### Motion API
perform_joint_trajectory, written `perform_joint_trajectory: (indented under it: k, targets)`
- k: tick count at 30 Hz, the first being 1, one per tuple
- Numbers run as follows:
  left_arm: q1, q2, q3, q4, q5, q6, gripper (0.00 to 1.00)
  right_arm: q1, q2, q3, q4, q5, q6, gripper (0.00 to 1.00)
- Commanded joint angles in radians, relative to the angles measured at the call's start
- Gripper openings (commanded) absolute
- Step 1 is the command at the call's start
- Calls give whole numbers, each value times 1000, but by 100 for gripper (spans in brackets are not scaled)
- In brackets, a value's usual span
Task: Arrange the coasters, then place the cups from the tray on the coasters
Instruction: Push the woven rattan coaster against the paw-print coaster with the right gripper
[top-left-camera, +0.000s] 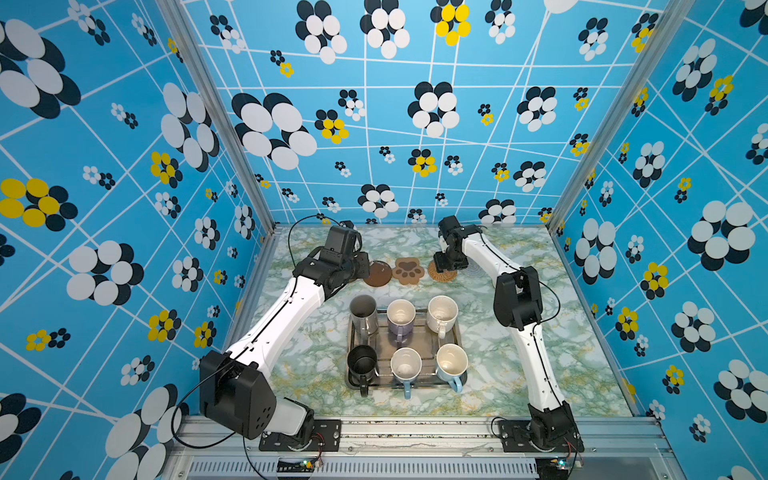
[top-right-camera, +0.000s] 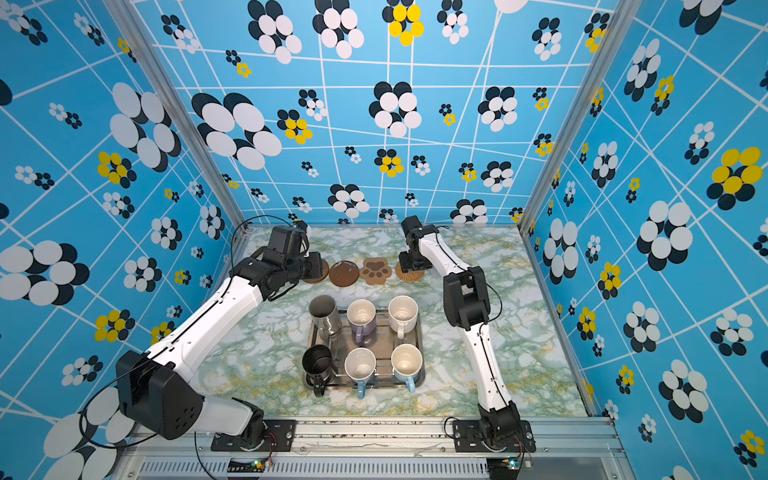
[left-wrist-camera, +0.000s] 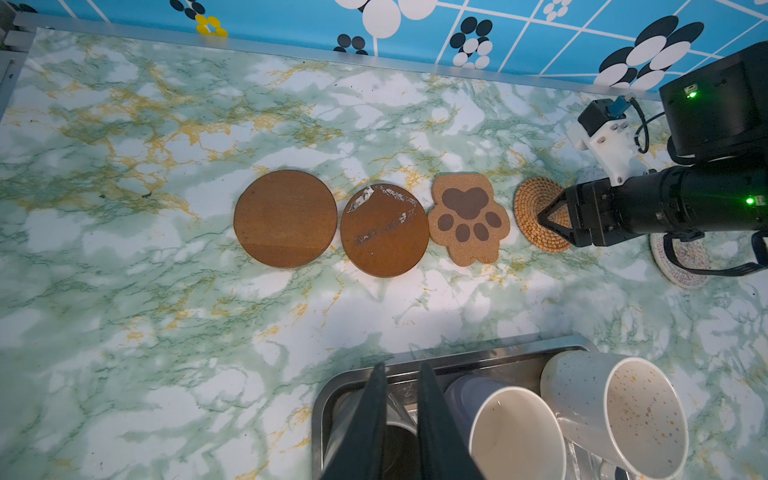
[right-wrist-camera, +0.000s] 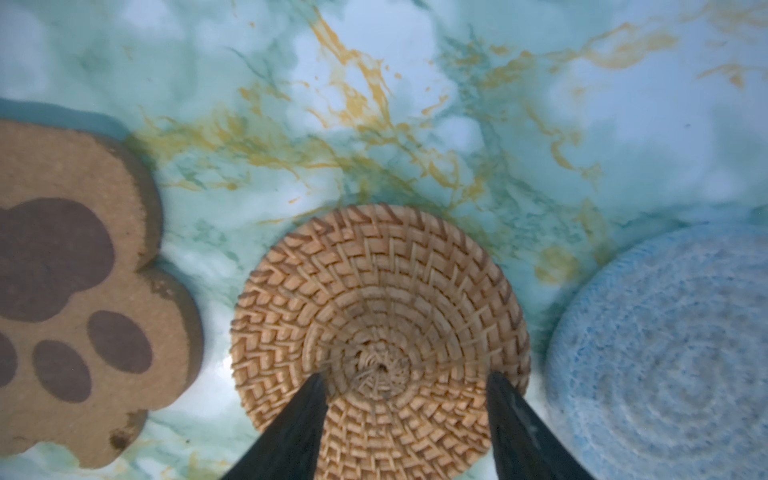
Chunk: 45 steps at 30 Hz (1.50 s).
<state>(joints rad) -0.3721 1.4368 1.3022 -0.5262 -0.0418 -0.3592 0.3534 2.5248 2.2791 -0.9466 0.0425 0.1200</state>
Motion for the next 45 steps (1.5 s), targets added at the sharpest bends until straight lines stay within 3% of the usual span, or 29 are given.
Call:
perform_joint_trajectory:
  k: [1,45]
  targets:
    - [10,-25,-22,9,-5,0,18,7,75,11,-56,-22,23,64]
    - [21,-76,-77,32,8,-14,18,44,77,37,-96,-44,30,64]
